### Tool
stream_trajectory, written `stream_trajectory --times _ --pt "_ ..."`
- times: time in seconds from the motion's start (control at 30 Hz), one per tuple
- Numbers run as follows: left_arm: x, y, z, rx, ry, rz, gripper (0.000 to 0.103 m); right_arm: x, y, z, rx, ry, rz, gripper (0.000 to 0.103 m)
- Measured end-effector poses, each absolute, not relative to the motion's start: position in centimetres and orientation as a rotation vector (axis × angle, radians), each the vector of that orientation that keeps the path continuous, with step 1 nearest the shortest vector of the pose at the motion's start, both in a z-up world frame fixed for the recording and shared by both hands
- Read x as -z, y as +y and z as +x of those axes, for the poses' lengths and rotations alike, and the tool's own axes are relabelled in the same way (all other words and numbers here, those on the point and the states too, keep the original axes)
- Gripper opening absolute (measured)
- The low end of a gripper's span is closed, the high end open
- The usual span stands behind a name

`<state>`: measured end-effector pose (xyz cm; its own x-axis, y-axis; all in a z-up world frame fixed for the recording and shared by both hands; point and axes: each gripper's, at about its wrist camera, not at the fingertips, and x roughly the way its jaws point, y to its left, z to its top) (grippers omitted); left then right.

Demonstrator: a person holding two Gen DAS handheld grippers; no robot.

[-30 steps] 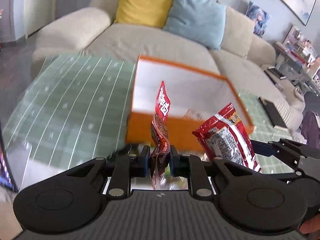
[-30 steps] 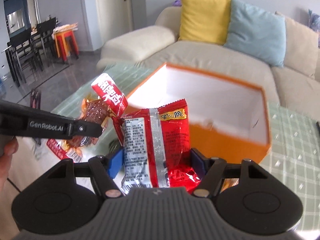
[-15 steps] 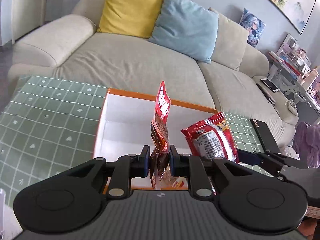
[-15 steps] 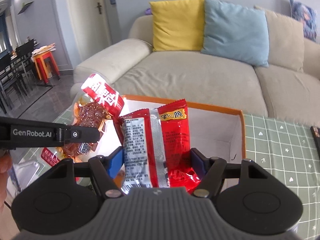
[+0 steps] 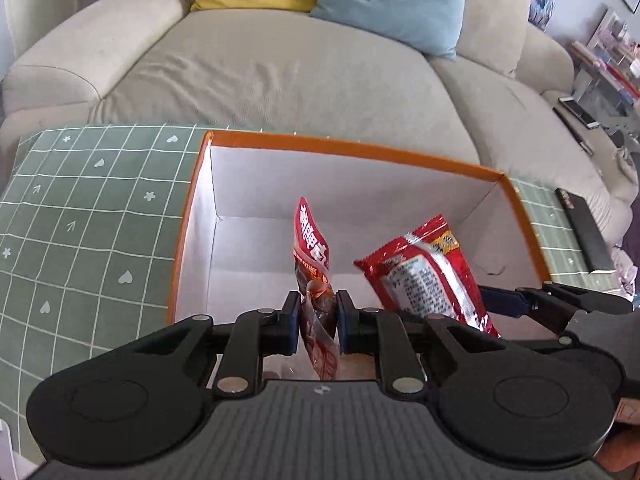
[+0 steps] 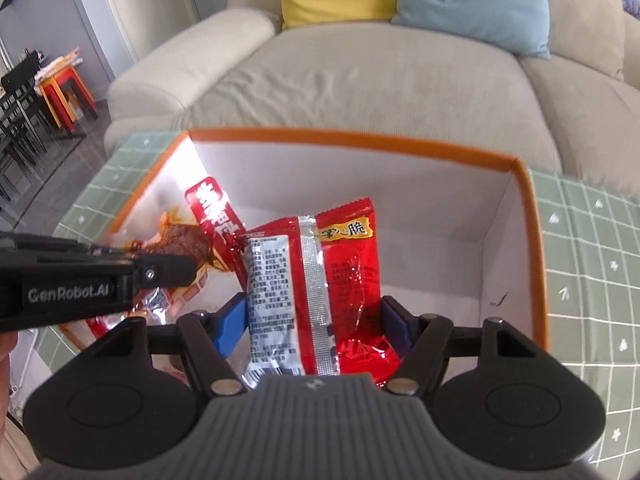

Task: Organize snacks
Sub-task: 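Carry both packs over the orange box and open both grippers to drop them, then withdraw both grippers from the box back toward the snack pile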

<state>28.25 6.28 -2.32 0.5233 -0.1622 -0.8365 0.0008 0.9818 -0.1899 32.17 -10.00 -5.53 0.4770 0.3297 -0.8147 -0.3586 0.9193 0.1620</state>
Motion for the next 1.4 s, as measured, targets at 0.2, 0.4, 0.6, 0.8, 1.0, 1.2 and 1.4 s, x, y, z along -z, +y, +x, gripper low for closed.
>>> stream_trajectory --times 0.2,0.4,0.6,0.8,1.0,1.2,1.4 --pt "3.7 5.6 29.2 0.107 1.055 -0.107 0.019 7.7 -9.2 33.5 -0.432 1.056 -0.025 0.068" --pt "5.2 5.8 30.0 0.074 1.1 -0.074 0.019 8.4 -8.5 34.0 -0.433 1.064 -0.051 0.068" --pt "5.7 5.8 30.2 0.042 1.124 -0.054 0.02 8.2 -7.7 33.6 -0.44 1.065 -0.097 0.069" --pt "5.4 5.6 30.1 0.039 1.108 -0.025 0.024 8.4 -7.5 33.4 -0.431 1.06 -0.105 0.071" --pt "4.9 5.8 29.3 0.041 1.068 -0.049 0.035 7.5 -7.4 32.7 -0.425 1.019 -0.142 0.084" --pt "2.1 5.9 27.0 0.031 0.967 -0.06 0.06 5.5 -8.4 31.7 -0.406 0.977 -0.151 0.09" --pt "-0.7 6.1 23.7 0.007 0.865 -0.092 0.06 3.0 -9.6 28.7 -0.387 0.871 -0.163 0.09"
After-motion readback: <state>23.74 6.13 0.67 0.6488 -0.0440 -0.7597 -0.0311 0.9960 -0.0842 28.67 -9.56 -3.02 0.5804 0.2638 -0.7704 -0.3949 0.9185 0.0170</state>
